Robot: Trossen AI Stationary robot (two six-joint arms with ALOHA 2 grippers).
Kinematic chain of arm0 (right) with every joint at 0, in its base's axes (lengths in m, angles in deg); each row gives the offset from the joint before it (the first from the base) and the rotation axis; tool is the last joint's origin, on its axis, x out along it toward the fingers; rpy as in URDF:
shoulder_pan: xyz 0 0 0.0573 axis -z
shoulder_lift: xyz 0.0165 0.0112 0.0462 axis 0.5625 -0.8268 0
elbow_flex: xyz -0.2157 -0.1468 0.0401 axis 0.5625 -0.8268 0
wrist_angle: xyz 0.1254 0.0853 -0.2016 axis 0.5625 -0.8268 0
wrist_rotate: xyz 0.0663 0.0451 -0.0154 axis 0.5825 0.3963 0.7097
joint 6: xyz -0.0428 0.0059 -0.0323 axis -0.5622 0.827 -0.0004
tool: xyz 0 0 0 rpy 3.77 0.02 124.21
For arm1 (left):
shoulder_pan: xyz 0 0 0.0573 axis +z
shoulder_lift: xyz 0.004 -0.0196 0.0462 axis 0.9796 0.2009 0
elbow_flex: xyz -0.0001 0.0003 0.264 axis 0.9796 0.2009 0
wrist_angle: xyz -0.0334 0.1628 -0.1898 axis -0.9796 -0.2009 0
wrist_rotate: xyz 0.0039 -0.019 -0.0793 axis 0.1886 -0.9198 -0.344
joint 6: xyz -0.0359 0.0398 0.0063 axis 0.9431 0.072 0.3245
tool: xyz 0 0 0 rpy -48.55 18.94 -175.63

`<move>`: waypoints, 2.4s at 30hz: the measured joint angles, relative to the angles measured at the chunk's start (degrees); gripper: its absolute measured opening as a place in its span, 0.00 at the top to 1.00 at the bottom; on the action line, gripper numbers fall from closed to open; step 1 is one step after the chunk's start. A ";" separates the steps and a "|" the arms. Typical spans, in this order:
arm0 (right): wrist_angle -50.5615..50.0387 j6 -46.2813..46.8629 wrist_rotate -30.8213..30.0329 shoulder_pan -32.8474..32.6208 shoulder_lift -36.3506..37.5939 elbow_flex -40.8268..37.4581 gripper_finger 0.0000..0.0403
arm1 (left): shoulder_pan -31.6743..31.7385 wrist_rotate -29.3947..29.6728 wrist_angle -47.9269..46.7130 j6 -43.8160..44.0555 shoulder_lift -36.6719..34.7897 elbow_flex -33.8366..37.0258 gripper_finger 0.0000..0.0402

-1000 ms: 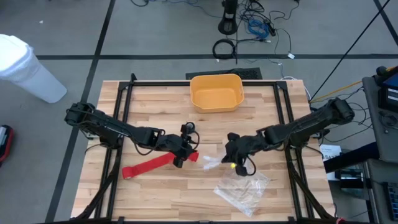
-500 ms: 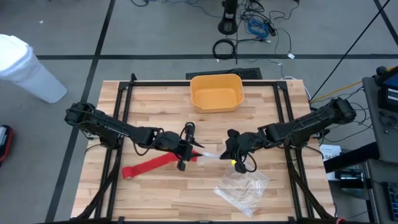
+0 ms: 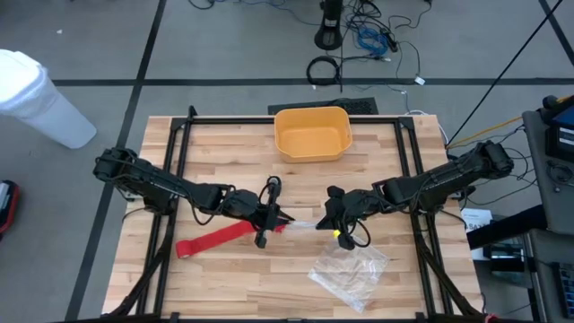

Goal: Roll bandage
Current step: Open the transparent zip bag

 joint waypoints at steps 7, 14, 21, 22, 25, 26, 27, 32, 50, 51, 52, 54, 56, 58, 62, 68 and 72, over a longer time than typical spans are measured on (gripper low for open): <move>0.94 -0.15 -1.03 -0.09 0.01 0.01 0.96 | 0.00 -2.60 -0.54 -0.97 0.01 0.00 0.99; 1.60 -3.02 -7.99 -0.07 0.59 0.01 0.81 | 0.36 -2.89 -2.41 1.62 0.02 0.00 1.00; 8.17 -2.91 -6.54 -0.48 1.94 0.03 0.64 | 1.52 -2.89 -3.83 4.11 1.08 0.02 1.00; 10.05 -2.92 -7.03 -0.47 1.61 0.04 0.63 | 1.61 -2.89 -4.13 4.62 1.25 0.02 1.00; 14.58 -4.40 -9.83 -0.47 -0.53 0.13 0.61 | 2.12 -2.93 -3.24 6.61 2.38 0.00 1.00; 15.53 -5.32 -10.83 -0.48 -1.56 0.12 0.61 | 2.35 -2.91 -3.84 7.90 2.51 0.02 1.00; 16.33 -5.93 -11.57 -0.46 -2.52 0.12 0.61 | 2.74 -2.91 -3.74 9.54 2.75 0.07 1.00; 15.91 -8.89 -18.64 -0.45 -5.36 0.12 0.64 | 4.51 -2.76 -3.76 15.26 3.03 0.04 1.00; 18.50 -10.95 -21.09 1.53 -11.84 0.07 0.65 | 5.23 -0.69 -3.43 16.65 3.05 0.04 1.00; 18.50 -10.95 -21.16 1.53 -11.88 0.07 0.66 | 5.26 -0.62 -3.43 16.65 3.05 0.04 1.00; 18.71 -10.95 -21.24 1.55 -11.88 0.07 0.67 | 5.31 -0.59 -3.43 16.65 3.05 0.04 1.00; 18.92 -10.93 -21.29 1.60 -11.88 0.07 0.70 | 5.31 -0.61 -3.45 16.68 3.05 0.04 1.00; 18.85 -10.93 -21.27 1.60 -11.88 0.07 0.75 | 5.40 -0.61 -3.45 16.68 3.05 0.04 1.00; 18.89 -10.93 -21.27 1.60 -11.88 0.07 0.82 | 5.42 -0.60 -3.43 16.68 3.05 0.04 1.00; 18.77 -11.54 -20.98 1.59 -11.88 0.07 0.96 | 5.46 -0.52 -3.39 16.64 3.05 0.04 1.00; 17.54 -10.34 -21.02 1.84 -11.84 0.07 0.99 | 5.42 2.03 -3.54 13.78 3.05 0.04 1.00; 15.03 -8.69 -21.20 1.84 -11.77 0.16 0.99 | 5.41 2.08 -3.50 12.58 3.05 0.04 1.00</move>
